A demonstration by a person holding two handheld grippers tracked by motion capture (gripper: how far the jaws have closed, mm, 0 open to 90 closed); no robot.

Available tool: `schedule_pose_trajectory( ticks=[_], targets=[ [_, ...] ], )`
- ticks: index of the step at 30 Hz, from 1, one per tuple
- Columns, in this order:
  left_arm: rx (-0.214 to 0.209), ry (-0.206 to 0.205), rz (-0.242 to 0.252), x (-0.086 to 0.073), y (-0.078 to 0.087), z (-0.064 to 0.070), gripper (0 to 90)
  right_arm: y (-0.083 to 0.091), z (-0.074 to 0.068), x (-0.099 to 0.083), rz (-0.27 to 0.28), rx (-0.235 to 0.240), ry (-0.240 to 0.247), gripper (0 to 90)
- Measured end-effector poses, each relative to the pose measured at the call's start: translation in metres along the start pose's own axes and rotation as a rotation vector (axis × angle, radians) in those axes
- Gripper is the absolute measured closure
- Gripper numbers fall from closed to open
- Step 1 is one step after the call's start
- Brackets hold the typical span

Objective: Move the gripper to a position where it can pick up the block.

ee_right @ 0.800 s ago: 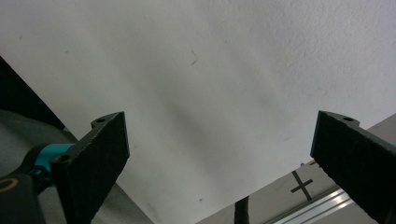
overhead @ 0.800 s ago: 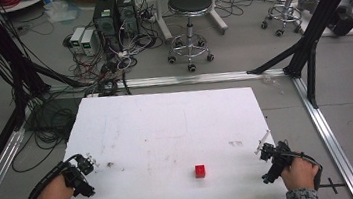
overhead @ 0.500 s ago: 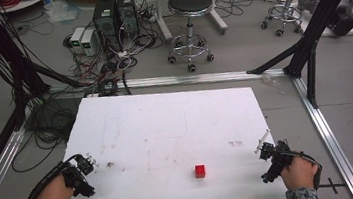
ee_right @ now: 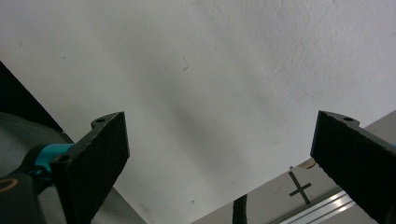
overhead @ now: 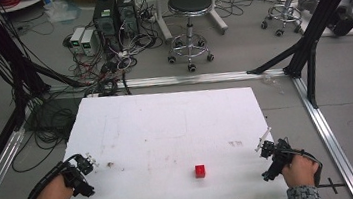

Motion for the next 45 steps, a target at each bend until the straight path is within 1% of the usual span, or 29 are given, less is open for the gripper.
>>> schedule_pose_trajectory(
  ticks=[1,2,4,6,9,10,11,12,13,14,17,19,22,24,26,30,31,32,34,35,38,40,41,42,45],
  targets=[
    [-0.003,0.004,0.006,0.000,0.000,0.000,22.1,0.002,0.002,-0.001,0.004,-0.013,0.006,3.6],
    [0.002,0.004,0.006,0.000,0.001,0.000,22.1,0.004,0.002,-0.001,0.004,-0.017,0.000,3.6],
    [0.000,0.002,0.004,0.000,0.001,0.000,22.1,0.006,0.005,-0.001,0.019,-0.029,0.022,3.6],
    [-0.004,0.005,0.003,0.000,0.001,0.000,22.1,0.007,0.005,-0.001,0.020,-0.026,0.021,3.6],
    [0.000,0.001,0.005,0.000,0.001,0.000,22.0,0.012,0.009,0.001,0.024,-0.035,0.058,3.6],
    [0.000,0.000,0.005,0.000,0.001,0.000,22.0,0.012,0.009,0.001,0.024,-0.035,0.058,3.6],
    [0.000,-0.001,0.005,0.000,0.002,0.000,22.1,0.016,0.011,0.003,0.030,-0.036,0.085,3.6],
    [0.000,-0.001,0.005,0.000,0.002,0.000,22.1,0.016,0.011,0.003,0.030,-0.036,0.085,3.6],
    [-0.002,-0.001,0.007,0.000,0.002,-0.001,22.1,0.019,0.013,0.006,0.044,-0.034,0.101,3.6],
    [-0.002,-0.001,0.007,0.000,0.002,-0.001,22.1,0.019,0.013,0.006,0.044,-0.034,0.101,3.6],
    [0.001,0.004,0.011,-0.001,0.002,0.000,22.1,0.026,0.014,0.016,0.060,-0.034,0.145,3.6],
    [0.002,0.003,0.013,-0.001,0.003,0.000,22.0,0.031,0.014,0.022,0.070,-0.026,0.189,3.6],
    [0.001,0.002,0.008,-0.001,0.004,-0.001,22.1,0.037,0.013,0.032,0.068,-0.009,0.237,3.6],
    [0.003,0.003,0.011,-0.001,0.005,-0.001,22.1,0.042,0.012,0.039,0.063,-0.015,0.269,3.6],
    [0.005,0.004,0.015,-0.001,0.005,-0.001,22.1,0.044,0.011,0.042,0.061,-0.012,0.277,3.6],
    [0.005,0.001,0.016,0.000,0.006,-0.001,22.1,0.057,0.009,0.058,0.080,-0.015,0.327,3.6],
    [0.002,0.001,0.014,0.000,0.006,-0.001,22.1,0.059,0.008,0.061,0.081,-0.009,0.339,3.6],
    [0.004,0.003,0.015,0.000,0.006,-0.001,22.1,0.059,0.008,0.061,0.081,-0.009,0.339,3.6],
    [0.006,0.004,0.020,-0.001,0.006,-0.001,22.1,0.062,0.004,0.071,0.074,-0.009,0.371,3.6],
    [0.005,0.004,0.020,-0.001,0.006,-0.002,22.1,0.063,0.003,0.073,0.074,-0.008,0.382,3.6],
    [0.001,0.008,0.019,-0.001,0.007,-0.001,22.1,0.064,0.001,0.078,0.068,-0.008,0.392,3.6],
    [0.005,0.004,0.021,-0.001,0.008,-0.001,22.1,0.064,-0.003,0.086,0.069,-0.017,0.412,3.6],
    [0.005,0.004,0.021,-0.001,0.008,-0.001,22.1,0.064,-0.003,0.086,0.069,-0.017,0.412,3.6],
    [0.004,0.006,0.019,-0.001,0.008,-0.001,22.1,0.062,-0.007,0.092,0.067,-0.011,0.429,3.7],
    [0.003,0.007,0.026,0.000,0.008,-0.001,22.1,0.058,-0.013,0.102,0.055,-0.001,0.460,3.6]
  ],
)
Point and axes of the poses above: each handheld gripper's, and its own axes: y roughly backward along the jaws, x roughly out of its top, z roughly to its right, the point moved 3 cm from there along -y, roughly forward along the jaws, and after that the axes turned 3 degrees about y, right-handed, at the moved point
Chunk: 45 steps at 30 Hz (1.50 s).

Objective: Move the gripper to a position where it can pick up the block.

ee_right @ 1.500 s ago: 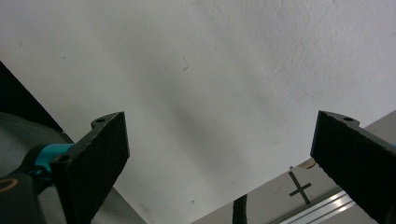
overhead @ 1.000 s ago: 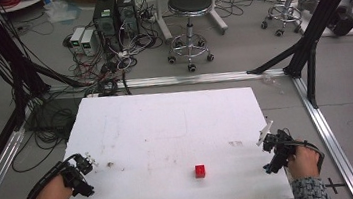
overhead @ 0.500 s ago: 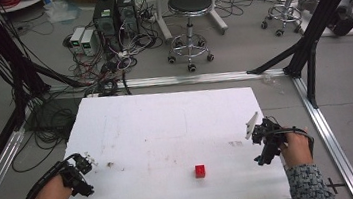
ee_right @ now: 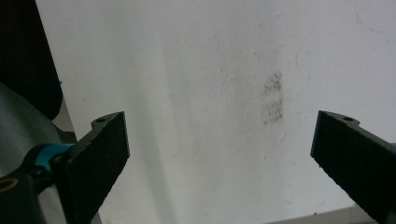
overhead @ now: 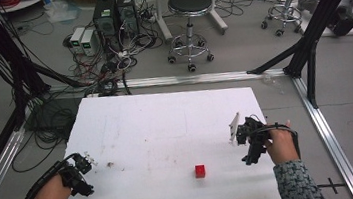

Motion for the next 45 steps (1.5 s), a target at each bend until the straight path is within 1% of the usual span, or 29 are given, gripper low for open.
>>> schedule_pose_trajectory(
  ticks=[2,3,4,5,6,7,8,9,13,15,16,19,20,22,23,24,27,30,31,32,33,36,37,38,40,41,42,44,45],
  targets=[
    [0.002,0.000,-0.002,0.000,0.000,0.000,22.0,-0.003,-0.001,0.008,0.000,0.008,0.015,3.6],
    [0.002,0.000,-0.002,0.000,0.000,0.000,22.1,-0.003,-0.001,0.008,0.000,0.008,0.015,3.6],
    [0.006,-0.005,-0.003,0.000,0.000,-0.001,22.1,-0.008,-0.002,0.016,-0.004,0.015,0.040,3.7],
    [0.004,-0.005,-0.002,0.000,0.001,-0.001,22.1,-0.010,-0.002,0.020,-0.004,0.015,0.049,3.6],
    [0.004,-0.004,-0.002,0.000,0.001,-0.001,22.1,-0.012,-0.002,0.024,-0.008,0.019,0.054,3.6],
    [0.004,-0.003,-0.003,0.000,0.000,-0.001,22.1,-0.012,-0.002,0.024,-0.008,0.019,0.054,3.6],
    [0.002,-0.003,-0.004,0.000,0.001,-0.001,22.1,-0.017,-0.003,0.033,-0.010,0.027,0.070,3.6],
    [0.003,-0.003,-0.003,0.000,0.001,-0.001,22.1,-0.017,-0.003,0.033,-0.010,0.027,0.070,3.6],
    [0.003,-0.003,-0.001,0.000,0.001,-0.001,22.1,-0.029,-0.005,0.054,-0.001,0.062,0.106,3.6],
    [0.003,-0.003,0.001,0.000,0.001,-0.001,22.1,-0.031,-0.006,0.056,-0.005,0.068,0.114,3.6],
    [0.001,-0.001,0.000,0.000,0.001,-0.001,22.1,-0.036,-0.007,0.060,-0.022,0.064,0.117,3.6],
    [-0.007,0.003,-0.002,0.000,0.000,-0.001,22.0,-0.040,-0.008,0.064,-0.028,0.054,0.118,3.6],
    [-0.006,0.001,-0.002,0.000,0.000,-0.001,22.1,-0.043,-0.009,0.068,-0.024,0.057,0.124,3.6],
    [-0.005,0.004,-0.004,0.000,-0.001,-0.001,22.1,-0.045,-0.010,0.070,-0.025,0.063,0.124,3.6],
    [-0.006,0.000,-0.006,-0.001,0.000,-0.002,22.1,-0.047,-0.011,0.073,-0.027,0.067,0.132,3.6],
    [-0.006,0.003,-0.003,-0.001,0.000,-0.001,22.1,-0.051,-0.012,0.077,-0.030,0.078,0.138,3.6],
    [-0.004,0.005,-0.004,-0.001,-0.001,-0.001,22.1,-0.055,-0.015,0.082,-0.027,0.085,0.145,3.6],
    [-0.008,0.003,-0.005,0.000,-0.002,-0.001,22.1,-0.061,-0.021,0.092,0.014,0.093,0.175,3.6],
    [-0.007,0.008,-0.001,0.000,-0.003,-0.001,22.1,-0.061,-0.021,0.092,0.014,0.093,0.175,3.6],
    [-0.007,0.006,-0.001,0.000,-0.003,-0.001,22.1,-0.063,-0.022,0.094,0.018,0.097,0.191,3.6],
    [-0.007,0.002,-0.004,0.000,-0.003,-0.001,22.1,-0.067,-0.025,0.097,0.009,0.102,0.211,3.6],
    [-0.009,0.004,0.001,0.001,-0.004,0.000,22.1,-0.075,-0.029,0.102,-0.015,0.101,0.217,3.6],
    [-0.009,0.004,0.001,0.001,-0.004,0.000,22.1,-0.075,-0.029,0.102,-0.015,0.101,0.217,3.6],
    [-0.010,0.004,-0.001,0.001,-0.004,0.000,22.1,-0.080,-0.031,0.105,-0.019,0.093,0.222,3.6],
    [-0.010,0.001,-0.007,0.001,-0.004,0.000,22.1,-0.082,-0.032,0.106,-0.022,0.094,0.224,3.6],
    [-0.011,0.001,-0.006,0.001,-0.004,0.000,22.1,-0.084,-0.034,0.108,-0.033,0.094,0.208,3.6],
    [-0.011,0.000,-0.006,0.001,-0.005,0.000,22.1,-0.086,-0.034,0.109,-0.026,0.092,0.208,3.6],
    [-0.012,0.000,-0.006,0.001,-0.005,0.000,22.1,-0.091,-0.036,0.113,-0.027,0.094,0.189,3.6],
    [-0.012,0.004,-0.004,0.001,-0.005,0.000,22.1,-0.091,-0.036,0.113,-0.027,0.094,0.189,3.6]
  ],
)
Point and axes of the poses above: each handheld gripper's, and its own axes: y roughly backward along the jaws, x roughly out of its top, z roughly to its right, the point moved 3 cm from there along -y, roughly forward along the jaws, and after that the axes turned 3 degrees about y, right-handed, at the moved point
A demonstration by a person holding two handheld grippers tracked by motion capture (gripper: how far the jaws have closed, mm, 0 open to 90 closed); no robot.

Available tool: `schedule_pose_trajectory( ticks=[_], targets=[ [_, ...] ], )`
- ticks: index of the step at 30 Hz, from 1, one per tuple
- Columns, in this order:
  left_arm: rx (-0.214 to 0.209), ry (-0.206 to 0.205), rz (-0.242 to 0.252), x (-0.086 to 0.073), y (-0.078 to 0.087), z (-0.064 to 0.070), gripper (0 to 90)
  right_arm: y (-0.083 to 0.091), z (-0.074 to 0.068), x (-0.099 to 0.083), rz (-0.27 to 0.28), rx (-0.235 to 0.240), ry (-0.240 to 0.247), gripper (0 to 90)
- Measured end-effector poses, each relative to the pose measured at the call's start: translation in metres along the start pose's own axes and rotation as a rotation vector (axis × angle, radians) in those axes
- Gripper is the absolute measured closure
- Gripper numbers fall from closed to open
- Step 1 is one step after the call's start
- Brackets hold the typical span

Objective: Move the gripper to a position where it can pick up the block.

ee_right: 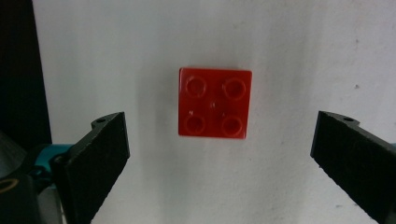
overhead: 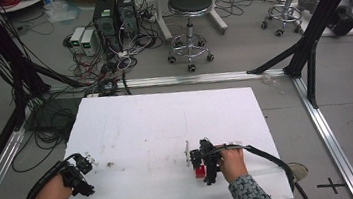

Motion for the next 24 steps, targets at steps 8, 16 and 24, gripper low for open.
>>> schedule_pose_trajectory(
  ticks=[8,16,24],
  targets=[
    [0.000,-0.009,-0.004,0.001,-0.001,0.001,22.1,-0.011,-0.002,0.007,-0.013,-0.004,0.011,3.6],
    [-0.005,-0.013,-0.004,0.002,-0.002,0.002,22.1,-0.018,-0.006,0.011,-0.045,0.001,-0.003,3.6],
    [0.001,-0.013,-0.002,0.002,-0.001,0.001,22.1,-0.018,-0.005,0.011,-0.038,0.004,-0.006,3.6]
  ],
)
Point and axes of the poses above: each handheld gripper's, and its own axes: y roughly backward along the jaws, x roughly out of its top, z roughly to its right, the point moved 3 cm from there along -y, roughly forward along the jaws, and after that the axes turned 3 degrees about y, right-handed, at the moved point
